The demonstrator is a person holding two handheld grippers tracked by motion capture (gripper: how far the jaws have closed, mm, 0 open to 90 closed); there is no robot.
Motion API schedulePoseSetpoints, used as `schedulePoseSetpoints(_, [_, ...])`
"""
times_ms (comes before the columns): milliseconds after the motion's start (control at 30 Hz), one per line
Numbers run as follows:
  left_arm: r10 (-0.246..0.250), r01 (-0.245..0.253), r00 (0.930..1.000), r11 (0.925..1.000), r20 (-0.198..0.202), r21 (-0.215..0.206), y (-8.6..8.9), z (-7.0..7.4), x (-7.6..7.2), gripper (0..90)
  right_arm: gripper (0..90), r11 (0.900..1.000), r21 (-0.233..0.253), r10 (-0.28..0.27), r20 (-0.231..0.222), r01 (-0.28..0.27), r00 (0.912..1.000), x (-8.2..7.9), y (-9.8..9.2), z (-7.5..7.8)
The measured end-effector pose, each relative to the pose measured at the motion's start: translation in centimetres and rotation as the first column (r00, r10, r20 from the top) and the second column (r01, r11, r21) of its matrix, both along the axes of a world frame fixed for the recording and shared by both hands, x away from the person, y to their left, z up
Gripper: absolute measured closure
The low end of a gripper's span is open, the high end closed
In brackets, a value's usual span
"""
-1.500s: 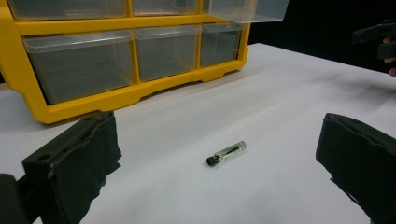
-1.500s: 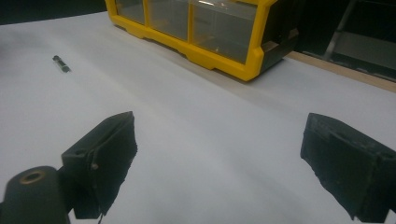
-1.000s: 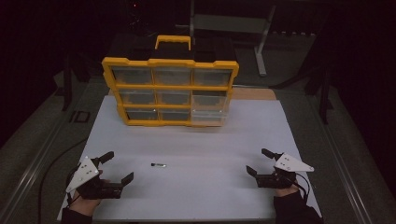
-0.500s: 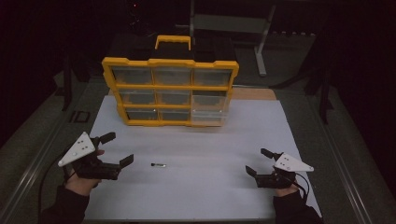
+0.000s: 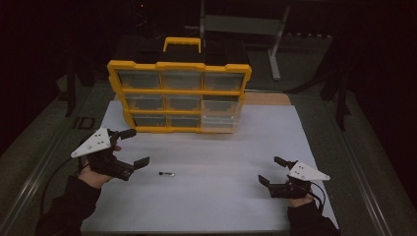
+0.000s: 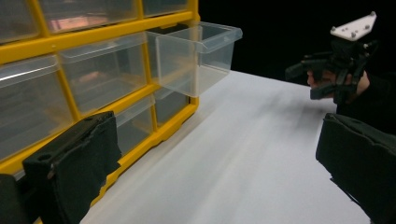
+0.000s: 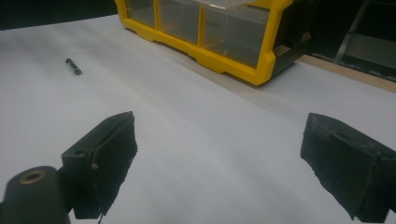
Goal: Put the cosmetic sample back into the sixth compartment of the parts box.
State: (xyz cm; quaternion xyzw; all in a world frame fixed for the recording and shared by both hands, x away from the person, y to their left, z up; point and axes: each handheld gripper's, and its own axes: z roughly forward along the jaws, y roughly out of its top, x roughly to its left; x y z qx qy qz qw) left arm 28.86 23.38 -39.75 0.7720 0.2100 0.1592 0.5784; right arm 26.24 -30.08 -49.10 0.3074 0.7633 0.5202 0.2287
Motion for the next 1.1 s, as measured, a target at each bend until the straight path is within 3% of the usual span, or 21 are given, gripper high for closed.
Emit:
schedulePoseSetpoints(133, [-0.030, 0.030, 0.9995, 0.9994, -0.005, 0.016, -0.4, -0.4, 0.5, 0.0, 10.6, 1.000, -0.001, 0.003, 0.000, -0.003, 1.0000, 0.0, 0.1, 0.0])
schedulePoseSetpoints(267, [-0.060, 0.062, 0.9979, 0.9956, -0.024, 0.071, -1.0, -1.1, 0.9, 0.1, 10.6, 1.000, -0.003, 0.003, 0.001, -0.003, 1.0000, 0.0, 0.1, 0.0])
schedulePoseSetpoints(467, [-0.093, 0.103, 0.9928, 0.9855, -0.075, 0.135, -2.1, -2.6, 1.6, 0.0, 10.5, 1.000, -0.006, 0.004, -0.001, -0.004, 1.0000, 0.1, 0.1, -0.1])
schedulePoseSetpoints(667, [-0.120, 0.141, 0.9826, 0.9787, -0.142, 0.149, -2.6, -4.1, 2.4, 0.1, 10.6, 1.000, -0.008, 0.005, -0.004, -0.005, 1.0000, 0.1, 0.2, -0.1])
schedulePoseSetpoints(933, [-0.148, 0.189, 0.9668, 0.9628, -0.208, 0.193, -3.2, -6.0, 3.1, 0.1, 10.6, 1.000, -0.013, 0.006, -0.007, -0.006, 1.0000, 0.1, 0.2, -0.2])
schedulePoseSetpoints(1100, [-0.154, 0.206, 0.9639, 0.9484, -0.218, 0.242, -3.4, -7.2, 3.4, 5.2, 10.6, 1.000, -0.017, 0.011, -0.003, -0.011, 0.9999, 0.1, 0.4, -0.2])
